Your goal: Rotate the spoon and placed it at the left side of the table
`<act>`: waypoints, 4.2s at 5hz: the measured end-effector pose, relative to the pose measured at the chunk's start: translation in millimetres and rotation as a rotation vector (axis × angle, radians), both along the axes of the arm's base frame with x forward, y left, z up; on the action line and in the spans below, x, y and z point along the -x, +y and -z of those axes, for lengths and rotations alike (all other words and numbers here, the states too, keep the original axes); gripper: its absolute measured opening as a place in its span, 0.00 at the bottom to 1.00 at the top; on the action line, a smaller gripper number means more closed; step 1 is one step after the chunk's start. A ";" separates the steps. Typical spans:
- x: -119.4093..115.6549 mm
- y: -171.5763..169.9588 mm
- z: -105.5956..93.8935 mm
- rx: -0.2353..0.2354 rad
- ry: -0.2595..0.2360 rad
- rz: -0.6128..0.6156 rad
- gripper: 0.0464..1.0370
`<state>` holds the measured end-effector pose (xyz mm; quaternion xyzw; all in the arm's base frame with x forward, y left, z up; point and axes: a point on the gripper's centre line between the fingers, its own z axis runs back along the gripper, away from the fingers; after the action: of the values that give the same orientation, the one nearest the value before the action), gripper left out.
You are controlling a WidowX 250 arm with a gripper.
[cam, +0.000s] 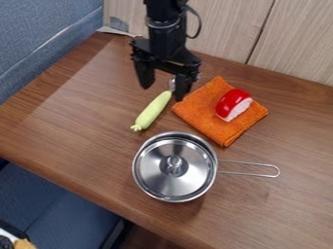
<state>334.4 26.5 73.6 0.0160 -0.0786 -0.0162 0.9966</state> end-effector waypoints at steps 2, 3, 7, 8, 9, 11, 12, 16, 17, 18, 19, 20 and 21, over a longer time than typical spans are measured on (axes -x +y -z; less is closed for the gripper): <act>4.9 17.8 23.5 -0.007 0.040 -0.052 0.96; 5.2 19.3 40.0 -0.002 0.070 -0.049 0.96; 3.2 13.8 52.9 -0.024 0.102 -0.007 0.37; 2.2 9.8 53.0 0.003 0.096 0.009 0.37; 1.3 3.6 48.3 0.045 0.113 0.009 0.37; -2.5 10.5 4.3 0.116 0.017 -0.144 0.37; 14.6 22.0 -16.4 0.116 -0.043 -0.349 0.37; 72.8 87.4 -0.6 -0.048 -0.037 -1.125 0.37; 72.5 89.5 23.1 -0.024 -0.005 -1.202 0.37; 72.8 88.4 35.9 0.007 0.029 -1.227 0.37; 73.6 89.5 42.0 0.057 0.027 -1.219 0.37; 75.6 91.3 47.5 0.119 0.013 -1.203 0.43; 77.2 90.9 47.4 0.117 0.027 -1.202 0.75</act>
<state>257.2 117.4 26.3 0.0025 -0.0441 0.5542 0.8312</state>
